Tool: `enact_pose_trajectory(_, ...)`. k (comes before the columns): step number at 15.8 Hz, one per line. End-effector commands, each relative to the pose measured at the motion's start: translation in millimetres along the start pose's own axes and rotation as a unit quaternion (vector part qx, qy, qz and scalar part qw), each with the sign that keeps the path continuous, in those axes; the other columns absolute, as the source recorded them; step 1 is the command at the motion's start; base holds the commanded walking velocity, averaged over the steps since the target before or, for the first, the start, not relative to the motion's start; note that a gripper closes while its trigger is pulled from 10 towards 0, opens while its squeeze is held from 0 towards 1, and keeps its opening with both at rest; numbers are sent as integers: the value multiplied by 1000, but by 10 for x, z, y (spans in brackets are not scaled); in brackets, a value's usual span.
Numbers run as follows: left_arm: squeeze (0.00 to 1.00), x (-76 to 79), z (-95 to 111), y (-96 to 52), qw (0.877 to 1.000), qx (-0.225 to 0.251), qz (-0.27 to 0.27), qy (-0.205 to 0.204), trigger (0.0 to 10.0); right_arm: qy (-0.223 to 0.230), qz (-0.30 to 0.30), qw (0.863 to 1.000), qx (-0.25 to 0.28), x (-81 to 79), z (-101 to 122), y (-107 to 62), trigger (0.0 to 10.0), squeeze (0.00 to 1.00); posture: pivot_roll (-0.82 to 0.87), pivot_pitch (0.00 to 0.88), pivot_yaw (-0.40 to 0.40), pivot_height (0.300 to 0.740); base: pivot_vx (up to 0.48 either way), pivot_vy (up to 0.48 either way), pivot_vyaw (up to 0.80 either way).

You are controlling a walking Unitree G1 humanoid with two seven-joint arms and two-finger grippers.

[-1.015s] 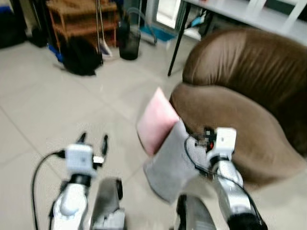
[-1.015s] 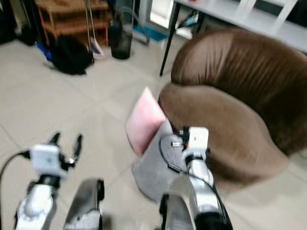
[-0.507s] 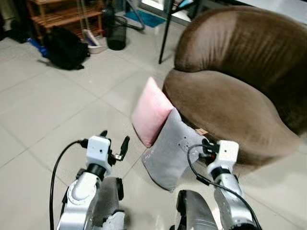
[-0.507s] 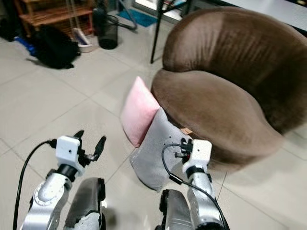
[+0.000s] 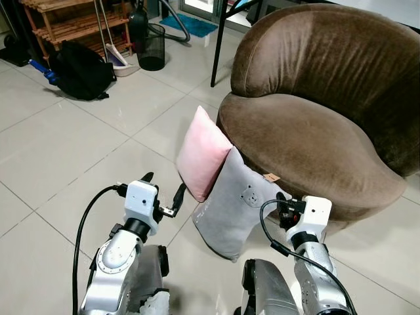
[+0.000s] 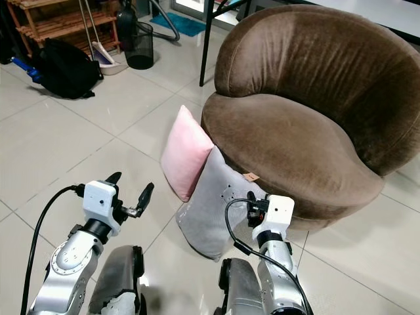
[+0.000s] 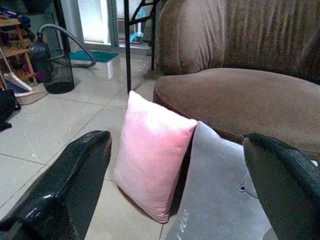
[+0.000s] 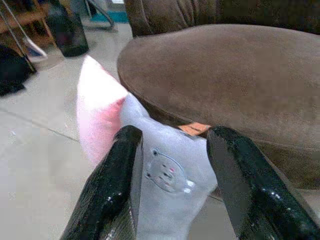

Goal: Move the pillow to the sofa from floor

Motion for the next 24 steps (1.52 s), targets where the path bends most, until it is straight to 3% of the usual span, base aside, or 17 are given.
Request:
enact_pose_trajectory(1, 1000, 7, -3, 12, 1000, 1, -3, 3, 10000, -7, -19, 1000, -5, 92, -9, 3, 10000, 0, 93, 58, -92, 605, 412, 0, 0)
enact_pose_trajectory(6, 1000, 12, 0, 33, 1000, 1, -5, 3, 10000, 2, -17, 1000, -5, 81, -7, 6, 10000, 0, 92, 62, -89, 605, 437, 0, -435)
enact_pose_trajectory(13, 1000, 44, 3, 60, 1000, 4, -10, 1, 10000, -30, -7, 1000, -1, 59, 27, 26, 10000, 0, 83, 59, -88, 605, 437, 0, -114)
enact_pose_trajectory(14, 1000, 49, 2, 59, 1000, 4, -10, 1, 10000, -54, 0, 999, -5, 38, 17, 29, 10000, 0, 84, 60, -91, 605, 431, 0, 800)
enact_pose_trajectory(17, 1000, 53, -4, 49, 1000, 4, -10, 1, 10000, -61, 23, 998, -14, -41, -17, 34, 10000, 0, 85, 61, -93, 605, 429, 0, 800)
enact_pose_trajectory(19, 1000, 64, -22, 27, 1000, 0, -10, 12, 10000, -24, 23, 999, -17, -25, -41, 7, 10000, 0, 85, 61, -93, 605, 169, 0, 400)
enact_pose_trajectory(20, 737, 76, -31, 19, 1000, -3, -13, 13, 10000, -26, 25, 999, -19, -16, -49, -3, 10000, 0, 85, 61, -93, 605, 0, 0, 0)
enact_pose_trajectory(21, 0, 95, -41, 2, 1000, -4, -17, 17, 10000, -34, 26, 999, -24, 0, -70, -23, 10000, 0, 92, 66, -99, 605, 0, 0, 0)
enact_pose_trajectory(24, 0, 207, -65, -65, 998, -4, -50, 31, 10000, -38, 22, 998, -37, 69, -136, -77, 10000, 0, 94, 67, -99, 605, 0, 0, 0)
Point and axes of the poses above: a point about 5 cm out from each wrist's last joint towards the gripper, its own y axis pointing out of the wrist towards the gripper, its own z axis along the axis of the wrist's last joint, x = y × z, the point moved 5 cm from there along y, pointing out of the wrist towards the gripper, and after that the axes turned 14 degrees about y, right-handed, at the moved point
